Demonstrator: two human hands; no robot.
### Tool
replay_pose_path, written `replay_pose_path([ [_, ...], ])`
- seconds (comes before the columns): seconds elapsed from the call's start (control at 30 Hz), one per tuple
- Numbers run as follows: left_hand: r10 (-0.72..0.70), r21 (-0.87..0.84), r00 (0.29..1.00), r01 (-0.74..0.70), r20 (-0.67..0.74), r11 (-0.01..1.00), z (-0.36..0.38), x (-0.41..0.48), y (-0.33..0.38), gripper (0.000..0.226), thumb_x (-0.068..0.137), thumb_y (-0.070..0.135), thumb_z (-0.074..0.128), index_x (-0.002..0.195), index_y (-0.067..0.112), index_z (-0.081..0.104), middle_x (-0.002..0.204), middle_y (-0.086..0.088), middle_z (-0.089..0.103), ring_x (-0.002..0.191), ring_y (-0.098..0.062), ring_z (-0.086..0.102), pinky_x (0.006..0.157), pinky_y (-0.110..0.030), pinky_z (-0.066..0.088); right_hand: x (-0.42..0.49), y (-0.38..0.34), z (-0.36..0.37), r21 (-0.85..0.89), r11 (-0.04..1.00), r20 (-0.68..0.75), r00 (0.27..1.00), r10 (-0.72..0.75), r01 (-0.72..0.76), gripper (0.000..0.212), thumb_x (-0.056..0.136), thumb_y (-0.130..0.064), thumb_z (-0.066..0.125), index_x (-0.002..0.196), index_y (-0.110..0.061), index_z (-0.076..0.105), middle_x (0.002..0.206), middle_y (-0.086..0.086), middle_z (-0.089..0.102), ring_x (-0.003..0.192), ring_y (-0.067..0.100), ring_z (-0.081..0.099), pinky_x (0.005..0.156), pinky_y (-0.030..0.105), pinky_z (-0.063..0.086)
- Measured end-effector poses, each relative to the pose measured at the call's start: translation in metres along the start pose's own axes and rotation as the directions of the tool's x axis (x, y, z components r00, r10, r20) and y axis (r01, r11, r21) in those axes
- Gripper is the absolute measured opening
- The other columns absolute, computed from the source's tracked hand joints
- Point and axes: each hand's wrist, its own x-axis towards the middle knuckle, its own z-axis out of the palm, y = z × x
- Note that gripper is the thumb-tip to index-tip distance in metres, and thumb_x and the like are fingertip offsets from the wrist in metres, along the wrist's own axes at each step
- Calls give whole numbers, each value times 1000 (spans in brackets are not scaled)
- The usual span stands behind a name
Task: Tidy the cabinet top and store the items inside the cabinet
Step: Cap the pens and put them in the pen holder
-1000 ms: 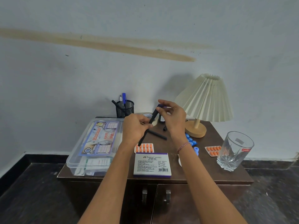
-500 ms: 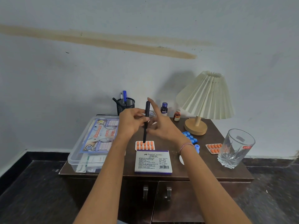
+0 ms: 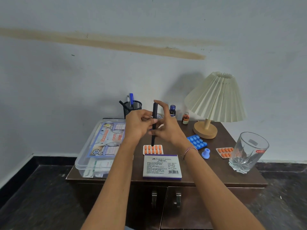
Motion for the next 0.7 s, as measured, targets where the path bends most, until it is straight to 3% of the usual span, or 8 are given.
replay_pose_path([
  [0.17, -15, -54, 999, 12, -46, 998, -1, -1, 6, 30, 77, 7, 75, 106, 8, 69, 77, 7, 66, 75, -10, 67, 64, -20, 57, 2, -7, 4, 1, 1000, -32, 999, 17, -17, 101, 75, 2, 73, 148, -34, 12, 81, 14, 68, 75, 22, 67, 77, 24, 54],
  [0.23, -44, -134, 995, 32, -88, 990, -6, 1, 8, 31, 78, 6, 74, 108, 7, 68, 82, 2, 68, 79, -13, 68, 66, -20, 57, 1, -10, 5, 23, 999, -53, 998, 24, -23, 94, 82, 0, 67, 149, -35, 12, 86, 14, 66, 77, 21, 67, 80, 24, 54],
  [0.33, -108, -264, 985, 69, -134, 962, -11, 1, 8, 33, 77, 5, 75, 109, 6, 67, 93, -8, 70, 84, -19, 69, 71, -25, 59, 2, -13, 9, 70, 990, -112, 986, 127, -120, 69, 86, -5, 65, 143, -23, 31, 93, 14, 67, 86, 24, 66, 87, 35, 54],
  [0.4, -122, -292, 983, 78, -137, 953, -10, 1, 7, 33, 76, 6, 76, 108, 6, 68, 94, -10, 70, 87, -22, 70, 74, -30, 60, 6, -13, 15, 16, 987, -154, 974, 163, -163, 43, 86, -10, 65, 128, -14, 53, 97, 13, 68, 88, 22, 66, 87, 40, 55],
  [0.53, -132, -224, 967, 83, -216, 971, -10, 7, 5, 30, 77, 15, 77, 105, 8, 71, 96, -8, 72, 89, -22, 70, 82, -34, 58, 24, -11, 27, -15, 983, -270, 947, 173, -184, 26, 86, -17, 66, 111, -10, 69, 99, 7, 73, 79, 4, 59, 80, 16, 49],
  [0.7, -94, -201, 970, 49, -224, 978, -24, 48, 12, 24, 84, 10, 69, 106, 1, 69, 97, -18, 71, 82, -24, 71, 84, -36, 57, 76, -17, 36, -1, 983, -344, 923, 174, -186, 22, 87, -19, 66, 106, -9, 72, 101, 9, 70, 84, 12, 62, 74, 17, 44],
])
